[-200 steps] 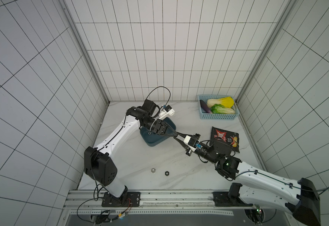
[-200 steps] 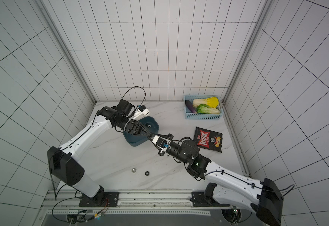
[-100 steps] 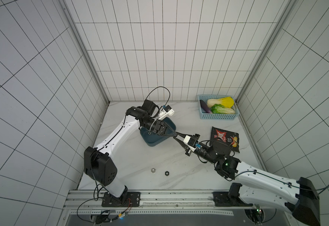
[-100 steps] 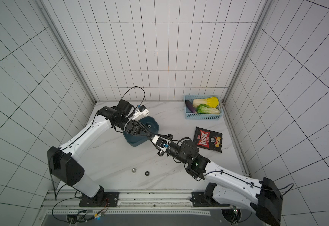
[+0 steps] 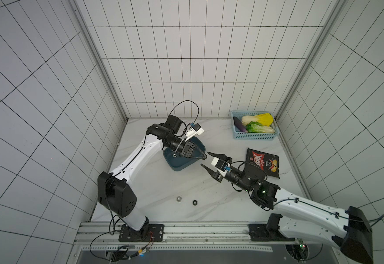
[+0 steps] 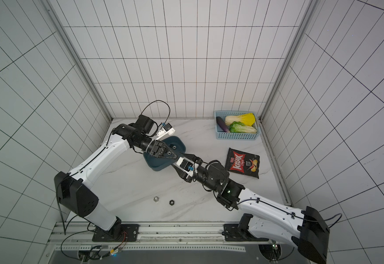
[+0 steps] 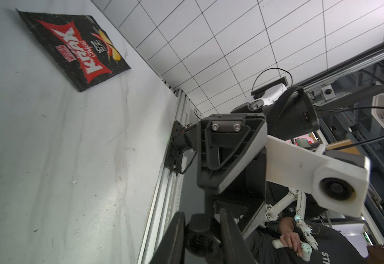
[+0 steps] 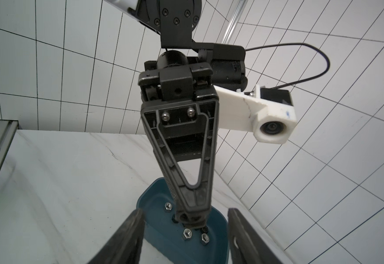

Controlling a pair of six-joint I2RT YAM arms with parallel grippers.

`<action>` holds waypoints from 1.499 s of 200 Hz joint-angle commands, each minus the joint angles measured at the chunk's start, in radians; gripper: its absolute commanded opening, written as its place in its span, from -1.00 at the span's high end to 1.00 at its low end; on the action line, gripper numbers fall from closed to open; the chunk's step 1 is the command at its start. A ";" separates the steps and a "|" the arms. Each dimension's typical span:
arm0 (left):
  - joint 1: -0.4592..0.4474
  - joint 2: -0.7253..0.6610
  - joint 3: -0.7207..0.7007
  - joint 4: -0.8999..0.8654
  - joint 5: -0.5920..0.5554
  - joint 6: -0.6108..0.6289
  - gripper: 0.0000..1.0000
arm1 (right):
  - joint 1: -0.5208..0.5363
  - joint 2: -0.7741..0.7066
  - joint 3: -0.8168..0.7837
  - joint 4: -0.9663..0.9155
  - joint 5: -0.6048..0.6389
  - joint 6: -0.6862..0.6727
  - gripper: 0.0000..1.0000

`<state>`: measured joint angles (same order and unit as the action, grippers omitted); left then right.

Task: Put the nuts on the desktop into the storage box
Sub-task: Pick up the nut from the center of the board, then place the nut in the storage box.

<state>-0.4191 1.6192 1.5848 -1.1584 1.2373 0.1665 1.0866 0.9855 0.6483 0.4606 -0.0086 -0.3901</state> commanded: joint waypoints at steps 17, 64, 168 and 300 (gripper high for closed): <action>0.019 0.028 0.037 0.119 -0.313 -0.021 0.61 | -0.001 -0.052 -0.029 -0.151 0.090 0.029 -0.41; 0.019 0.148 0.035 0.294 -0.704 -0.051 0.65 | -0.005 -0.036 -0.005 -0.313 0.228 0.089 -0.44; 0.012 0.542 0.289 0.259 -1.041 -0.035 0.67 | -0.011 0.015 0.001 -0.356 0.233 0.149 -0.66; -0.044 0.760 0.463 0.236 -0.995 -0.026 0.67 | -0.014 0.017 0.016 -0.376 0.230 0.161 -0.93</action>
<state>-0.4572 2.3512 2.0178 -0.9245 0.2260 0.1390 1.0790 1.0054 0.6441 0.0982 0.2214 -0.2455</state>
